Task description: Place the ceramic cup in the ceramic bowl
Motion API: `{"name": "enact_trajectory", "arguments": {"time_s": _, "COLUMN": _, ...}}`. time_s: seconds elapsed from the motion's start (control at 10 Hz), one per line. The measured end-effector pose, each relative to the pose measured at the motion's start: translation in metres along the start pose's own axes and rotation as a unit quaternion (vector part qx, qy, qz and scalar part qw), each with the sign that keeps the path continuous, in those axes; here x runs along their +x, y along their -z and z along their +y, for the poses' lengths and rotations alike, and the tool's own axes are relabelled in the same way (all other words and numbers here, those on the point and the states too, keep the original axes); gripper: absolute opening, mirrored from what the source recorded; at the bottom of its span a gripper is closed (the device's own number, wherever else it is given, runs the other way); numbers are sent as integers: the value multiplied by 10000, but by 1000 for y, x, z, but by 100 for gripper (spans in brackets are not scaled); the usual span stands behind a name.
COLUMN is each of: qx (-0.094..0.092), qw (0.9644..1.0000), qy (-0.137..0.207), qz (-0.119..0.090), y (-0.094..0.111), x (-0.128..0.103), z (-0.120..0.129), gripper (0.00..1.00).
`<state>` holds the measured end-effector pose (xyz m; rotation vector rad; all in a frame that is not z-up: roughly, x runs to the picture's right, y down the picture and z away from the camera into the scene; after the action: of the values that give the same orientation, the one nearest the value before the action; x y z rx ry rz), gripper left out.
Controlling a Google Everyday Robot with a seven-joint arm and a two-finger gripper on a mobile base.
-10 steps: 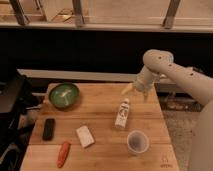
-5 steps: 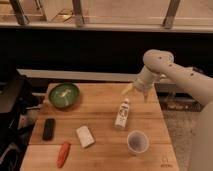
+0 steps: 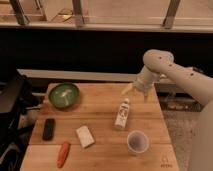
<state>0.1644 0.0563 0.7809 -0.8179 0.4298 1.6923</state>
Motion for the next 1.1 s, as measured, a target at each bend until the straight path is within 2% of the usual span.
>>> {"name": "enact_trajectory", "arguments": {"time_s": 0.9, "qx": 4, "qw": 10000, "qy": 2, "qz": -2, "y": 0, "x": 0, "z": 0, "gripper": 80}}
{"name": "enact_trajectory", "arguments": {"time_s": 1.1, "qx": 79, "qw": 9998, "qy": 176, "qz": 23, "y": 2, "x": 4, "z": 0, "gripper": 80}}
